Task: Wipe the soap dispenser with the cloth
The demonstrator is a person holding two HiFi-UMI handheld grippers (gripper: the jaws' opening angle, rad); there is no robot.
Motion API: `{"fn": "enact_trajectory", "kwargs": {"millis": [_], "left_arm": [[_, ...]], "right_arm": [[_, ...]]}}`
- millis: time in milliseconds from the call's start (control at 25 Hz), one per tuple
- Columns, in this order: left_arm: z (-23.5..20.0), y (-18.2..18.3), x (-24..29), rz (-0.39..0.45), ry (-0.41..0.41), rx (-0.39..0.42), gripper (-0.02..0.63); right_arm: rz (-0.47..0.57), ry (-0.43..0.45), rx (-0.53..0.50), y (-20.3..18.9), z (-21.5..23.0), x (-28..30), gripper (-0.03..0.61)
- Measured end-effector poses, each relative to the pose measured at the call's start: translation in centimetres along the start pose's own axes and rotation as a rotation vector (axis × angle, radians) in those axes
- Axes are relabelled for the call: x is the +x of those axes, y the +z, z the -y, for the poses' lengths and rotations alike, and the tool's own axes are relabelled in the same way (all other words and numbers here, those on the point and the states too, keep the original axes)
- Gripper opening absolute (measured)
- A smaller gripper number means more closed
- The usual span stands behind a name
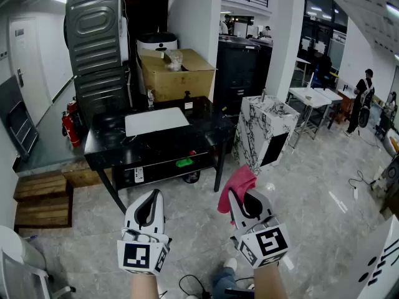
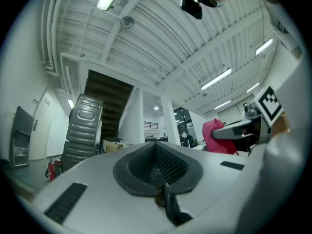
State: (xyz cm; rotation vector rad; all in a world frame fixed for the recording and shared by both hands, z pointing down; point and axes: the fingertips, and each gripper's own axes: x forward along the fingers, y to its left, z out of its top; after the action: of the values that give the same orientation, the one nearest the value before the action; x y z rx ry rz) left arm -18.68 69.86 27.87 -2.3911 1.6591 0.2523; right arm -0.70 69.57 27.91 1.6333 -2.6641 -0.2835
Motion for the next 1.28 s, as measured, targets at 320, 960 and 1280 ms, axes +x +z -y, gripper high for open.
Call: {"fn": "enact_trajectory", "kwargs": {"millis": [320,960,1280], "left_arm": [[-0.5,-2.2,5.1,0.003,-0.012,0.012,0.015],[-6.2,-9.5,29.5,-0.03,0.026,-0.074,0.054],[-5.3,-14.1,36.2,-0.11,-0.034,-0.04,0.252]], "right_arm": [[-0.016,0.027,-0.019,-1.9,2.7,4.4,0.052],[0.058,0.137,0.049,-5.1,16.6,27.3,0.054],[0.009,0.155,0.07,-8.2,20.8,31.9,0.054]]}}
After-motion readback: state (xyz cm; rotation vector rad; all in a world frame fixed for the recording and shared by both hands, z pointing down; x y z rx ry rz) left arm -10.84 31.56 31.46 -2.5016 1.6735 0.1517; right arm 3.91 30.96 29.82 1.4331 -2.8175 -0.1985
